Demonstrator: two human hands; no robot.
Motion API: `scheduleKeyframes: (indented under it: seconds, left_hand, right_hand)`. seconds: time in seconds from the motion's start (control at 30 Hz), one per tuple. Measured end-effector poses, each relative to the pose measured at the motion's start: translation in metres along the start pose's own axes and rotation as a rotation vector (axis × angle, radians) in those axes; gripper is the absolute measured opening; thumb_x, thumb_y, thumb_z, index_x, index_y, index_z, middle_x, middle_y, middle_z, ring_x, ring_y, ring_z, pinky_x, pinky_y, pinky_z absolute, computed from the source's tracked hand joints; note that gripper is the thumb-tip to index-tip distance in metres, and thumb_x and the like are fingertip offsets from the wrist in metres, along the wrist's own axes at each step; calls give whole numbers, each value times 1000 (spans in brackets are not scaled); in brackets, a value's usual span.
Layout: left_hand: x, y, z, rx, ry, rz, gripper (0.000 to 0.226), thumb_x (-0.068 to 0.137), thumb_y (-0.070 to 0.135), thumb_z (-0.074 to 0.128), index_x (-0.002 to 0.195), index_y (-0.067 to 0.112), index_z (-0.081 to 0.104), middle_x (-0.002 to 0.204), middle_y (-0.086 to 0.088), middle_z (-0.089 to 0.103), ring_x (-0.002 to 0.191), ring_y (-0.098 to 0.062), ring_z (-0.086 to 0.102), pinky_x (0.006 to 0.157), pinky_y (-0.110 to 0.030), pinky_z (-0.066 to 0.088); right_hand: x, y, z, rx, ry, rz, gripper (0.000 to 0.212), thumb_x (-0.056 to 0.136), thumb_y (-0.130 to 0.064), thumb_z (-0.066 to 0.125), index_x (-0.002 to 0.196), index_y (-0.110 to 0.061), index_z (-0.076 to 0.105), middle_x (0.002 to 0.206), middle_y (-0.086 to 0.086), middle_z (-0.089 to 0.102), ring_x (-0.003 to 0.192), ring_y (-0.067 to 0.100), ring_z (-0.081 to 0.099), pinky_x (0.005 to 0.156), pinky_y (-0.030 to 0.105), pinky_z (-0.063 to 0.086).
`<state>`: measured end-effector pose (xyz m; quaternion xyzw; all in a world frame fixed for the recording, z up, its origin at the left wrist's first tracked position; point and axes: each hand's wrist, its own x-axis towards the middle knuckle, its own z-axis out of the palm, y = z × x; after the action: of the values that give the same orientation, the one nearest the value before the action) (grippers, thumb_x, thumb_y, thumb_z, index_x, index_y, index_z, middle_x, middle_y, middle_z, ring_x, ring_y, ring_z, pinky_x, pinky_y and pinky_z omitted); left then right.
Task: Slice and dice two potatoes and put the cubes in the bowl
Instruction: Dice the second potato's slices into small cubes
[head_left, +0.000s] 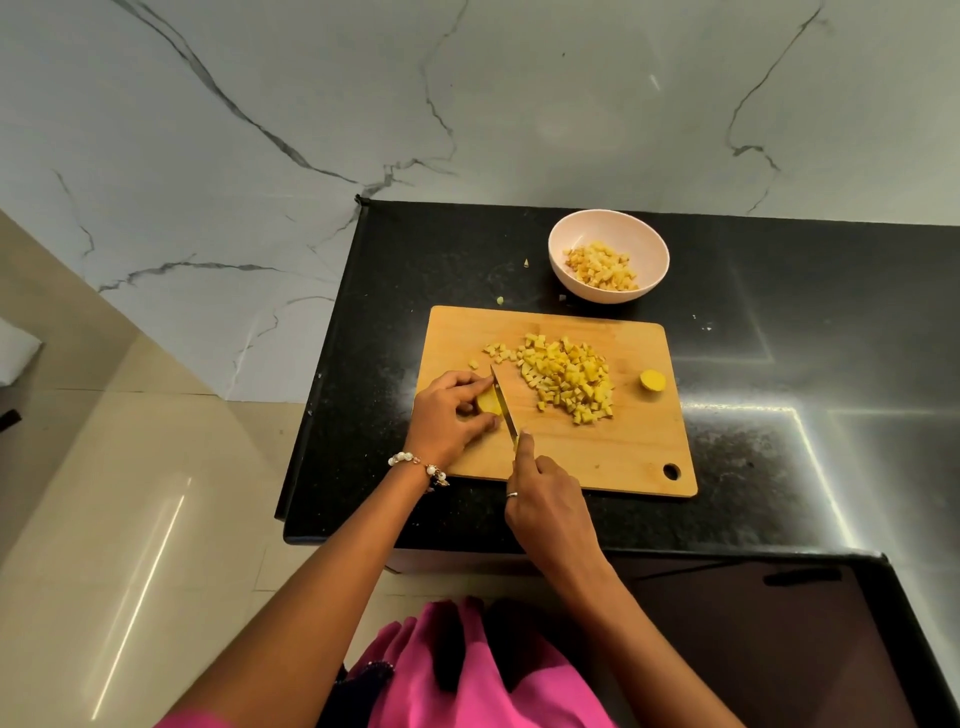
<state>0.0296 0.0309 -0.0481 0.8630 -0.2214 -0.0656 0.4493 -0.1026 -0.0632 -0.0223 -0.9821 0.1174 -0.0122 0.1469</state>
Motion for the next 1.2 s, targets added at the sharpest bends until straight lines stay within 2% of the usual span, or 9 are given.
scheduleKeyframes:
  seconds: [0.1,0.17,0.33,0.4,0.47,0.57,0.77,0.97,1.2]
  left_hand:
    - [-1,0,0,-2,3,0,52,68,13,81,118,13,65,112,3,61,88,-6,54,75,1,39]
    - [0,1,0,-6,4,-12,51,68,13,82,117,13,66,113,3,62,87,-6,55,75,1,40]
    - [0,-1,1,-23,16,-24,51,67,17,83,115,14,67,114,2,64,86,-8,58,77,-4,44]
    - [-1,-1,1,-21,26,-33,52,66,19,83,115,14,67,115,2,63,85,-9,59,77,-7,45]
    - [-1,-1,1,-16,28,-30,53,66,20,83,116,14,67,115,1,63,84,-10,58,74,-3,43]
    - [-3,-1,1,-14,23,-32,54,66,20,83,117,13,66,116,1,62,83,-8,57,74,1,40]
    - [-3,-1,-1,-4,25,-19,55,66,16,83,117,9,65,114,-1,63,81,-6,59,75,1,40]
    - [-2,-3,-4,-22,7,-21,51,69,17,82,117,12,66,112,4,62,76,1,58,73,-1,43]
    - [-1,-2,-4,-49,10,-30,48,69,15,81,115,15,67,106,6,63,75,4,57,73,-2,44]
  right_hand:
    - [0,-2,-1,7,-28,6,54,76,1,59,128,14,48,67,20,60,45,33,51,44,29,24]
    - [8,-3,1,-54,-7,-3,54,70,3,62,122,14,53,62,18,58,38,31,48,42,26,20]
    - [17,-11,8,-184,72,-8,52,62,-2,54,112,12,62,52,13,55,30,25,43,38,24,15]
    - [1,-7,11,-187,40,-8,53,61,-1,61,112,10,63,54,11,55,28,23,43,32,24,18]
    - [-15,-3,14,-158,-3,2,60,57,-1,75,114,10,62,58,12,57,30,24,45,28,24,26]
    - [-17,0,13,-110,13,29,64,56,-2,80,116,10,61,58,13,58,33,26,47,30,26,29]
    - [-5,-4,-1,5,30,26,53,72,-4,60,122,13,54,56,16,55,37,28,47,39,25,22]
    - [1,-6,0,-40,20,23,56,68,-2,70,121,11,56,54,13,55,35,26,46,41,25,18]
    - [21,-13,2,-61,-3,-1,53,73,3,57,124,15,49,60,21,59,41,34,50,43,28,23]
